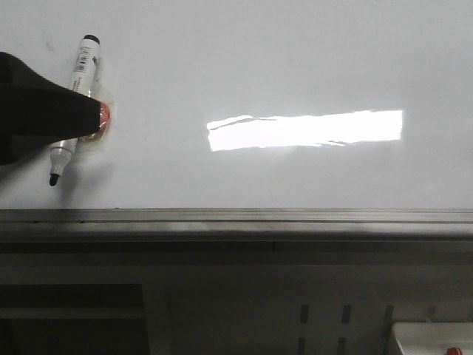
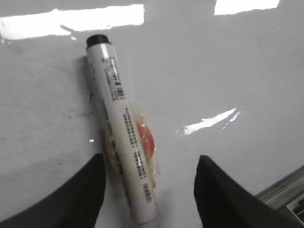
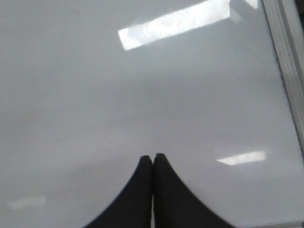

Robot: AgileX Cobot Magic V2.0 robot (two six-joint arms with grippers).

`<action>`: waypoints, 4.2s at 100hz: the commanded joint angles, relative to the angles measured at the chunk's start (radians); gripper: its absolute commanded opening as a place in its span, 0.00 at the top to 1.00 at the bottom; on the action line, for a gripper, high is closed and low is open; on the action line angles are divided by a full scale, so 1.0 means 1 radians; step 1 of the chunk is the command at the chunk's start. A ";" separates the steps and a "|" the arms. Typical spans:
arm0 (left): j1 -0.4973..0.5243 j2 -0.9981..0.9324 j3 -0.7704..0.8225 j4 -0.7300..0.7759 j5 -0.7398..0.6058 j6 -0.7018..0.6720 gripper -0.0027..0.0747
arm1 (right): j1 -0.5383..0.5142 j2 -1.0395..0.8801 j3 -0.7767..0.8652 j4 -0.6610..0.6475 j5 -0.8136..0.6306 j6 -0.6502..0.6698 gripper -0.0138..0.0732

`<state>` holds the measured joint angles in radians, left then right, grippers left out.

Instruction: Write number 4 on whiteboard

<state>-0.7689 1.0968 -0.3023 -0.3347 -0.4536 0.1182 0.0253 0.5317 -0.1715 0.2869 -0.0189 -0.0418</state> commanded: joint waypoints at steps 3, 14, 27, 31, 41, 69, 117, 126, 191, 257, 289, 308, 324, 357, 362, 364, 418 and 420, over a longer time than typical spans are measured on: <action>-0.008 0.020 -0.031 -0.027 -0.082 -0.010 0.46 | 0.002 0.009 -0.038 -0.002 -0.082 -0.002 0.90; -0.008 0.041 -0.031 -0.029 -0.075 -0.010 0.47 | 0.002 0.009 -0.038 -0.002 -0.082 -0.002 0.90; -0.008 0.042 -0.031 -0.070 -0.053 -0.010 0.64 | 0.002 0.009 -0.038 -0.002 -0.069 -0.002 0.90; -0.008 0.042 -0.031 -0.070 -0.046 -0.010 0.75 | 0.002 0.009 -0.038 -0.002 -0.062 -0.002 0.90; -0.008 0.042 -0.031 -0.064 -0.034 -0.010 0.99 | 0.002 0.009 -0.044 -0.002 -0.033 -0.002 0.90; -0.008 -0.018 -0.031 0.167 -0.034 -0.010 0.99 | 0.022 0.009 -0.181 -0.002 0.283 -0.034 0.90; -0.008 -0.246 -0.031 0.651 -0.026 -0.010 0.99 | 0.576 0.107 -0.388 0.005 0.326 -0.115 0.90; -0.008 -0.246 -0.031 0.723 -0.021 -0.010 0.99 | 0.678 0.187 -0.407 0.005 0.279 -0.162 0.83; -0.008 -0.244 -0.019 1.000 -0.020 -0.010 0.99 | 0.997 0.459 -0.646 -0.044 0.230 -0.250 0.39; -0.008 -0.237 -0.019 1.055 -0.048 -0.010 0.98 | 1.007 0.500 -0.648 -0.047 0.182 -0.250 0.91; -0.008 -0.301 -0.019 0.861 0.039 -0.010 0.52 | 1.007 0.500 -0.648 -0.068 0.186 -0.250 0.92; -0.006 -0.423 -0.019 0.663 0.237 -0.010 0.52 | 0.939 0.514 -0.700 -0.068 0.269 -0.234 0.92; 0.025 -0.509 -0.019 0.464 0.363 -0.010 0.52 | 0.873 0.576 -0.817 -0.068 0.356 -0.230 0.91; 0.220 -0.553 -0.019 0.360 0.354 -0.010 0.52 | 0.792 0.760 -1.050 -0.155 0.440 -0.230 0.91; 0.252 -0.553 -0.019 0.352 0.351 -0.010 0.52 | 0.786 0.777 -1.070 -0.172 0.431 -0.230 0.91; 0.264 -0.553 -0.019 0.352 0.349 -0.010 0.52 | 0.786 0.784 -1.077 -0.182 0.425 -0.230 0.91; 0.317 -0.553 -0.019 0.352 0.311 -0.010 0.52 | 0.754 0.883 -1.122 -0.243 0.389 -0.230 0.91; 0.317 -0.553 -0.019 0.352 0.311 -0.010 0.52 | 0.754 0.887 -1.122 -0.243 0.391 -0.230 0.91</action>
<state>-0.4535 0.5418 -0.2936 0.0263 -0.0525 0.1169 0.7850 1.4361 -1.2548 0.0584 0.4360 -0.2720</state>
